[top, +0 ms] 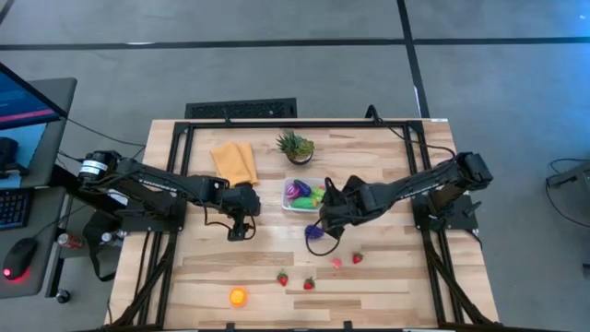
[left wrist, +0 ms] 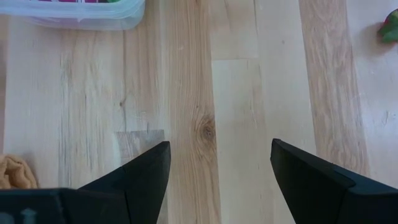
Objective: Pick and placing Produce into tupperware
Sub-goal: Put the brown kiwi into the transparent container
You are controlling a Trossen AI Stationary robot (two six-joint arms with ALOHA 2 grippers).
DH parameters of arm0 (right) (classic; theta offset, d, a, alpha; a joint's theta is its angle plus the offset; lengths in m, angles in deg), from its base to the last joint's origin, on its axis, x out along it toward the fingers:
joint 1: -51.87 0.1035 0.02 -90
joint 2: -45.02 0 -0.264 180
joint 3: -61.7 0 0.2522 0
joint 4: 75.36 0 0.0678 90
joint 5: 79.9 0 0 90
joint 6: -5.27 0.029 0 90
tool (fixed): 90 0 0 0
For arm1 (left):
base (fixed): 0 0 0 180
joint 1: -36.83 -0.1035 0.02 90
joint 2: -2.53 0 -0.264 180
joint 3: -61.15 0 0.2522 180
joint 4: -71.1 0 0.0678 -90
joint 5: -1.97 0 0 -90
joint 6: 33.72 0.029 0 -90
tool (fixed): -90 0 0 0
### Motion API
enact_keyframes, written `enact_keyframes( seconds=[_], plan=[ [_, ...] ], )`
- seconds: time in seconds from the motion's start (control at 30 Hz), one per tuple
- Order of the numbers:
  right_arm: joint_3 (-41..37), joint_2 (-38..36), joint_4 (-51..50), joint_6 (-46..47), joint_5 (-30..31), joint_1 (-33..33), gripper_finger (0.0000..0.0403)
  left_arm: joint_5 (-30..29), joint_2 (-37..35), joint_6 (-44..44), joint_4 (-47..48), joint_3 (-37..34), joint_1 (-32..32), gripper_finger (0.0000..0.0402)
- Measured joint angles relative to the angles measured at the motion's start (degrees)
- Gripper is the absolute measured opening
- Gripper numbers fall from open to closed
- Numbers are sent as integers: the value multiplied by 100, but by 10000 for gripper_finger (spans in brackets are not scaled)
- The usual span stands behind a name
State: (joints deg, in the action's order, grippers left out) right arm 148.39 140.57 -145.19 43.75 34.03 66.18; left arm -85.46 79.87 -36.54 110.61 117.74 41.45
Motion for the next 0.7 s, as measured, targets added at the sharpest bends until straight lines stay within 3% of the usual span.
enact_keyframes(
  seconds=[0.4, 0.7],
  plan=[
    [4, 33, 975, -508, 751, -147, 245, -2, 0, -51, 0, 0, 1, 265],
    [-556, 33, 1725, -556, 775, -171, 245, -68, 0, -42, -133, 0, 0, 265]
  ],
)
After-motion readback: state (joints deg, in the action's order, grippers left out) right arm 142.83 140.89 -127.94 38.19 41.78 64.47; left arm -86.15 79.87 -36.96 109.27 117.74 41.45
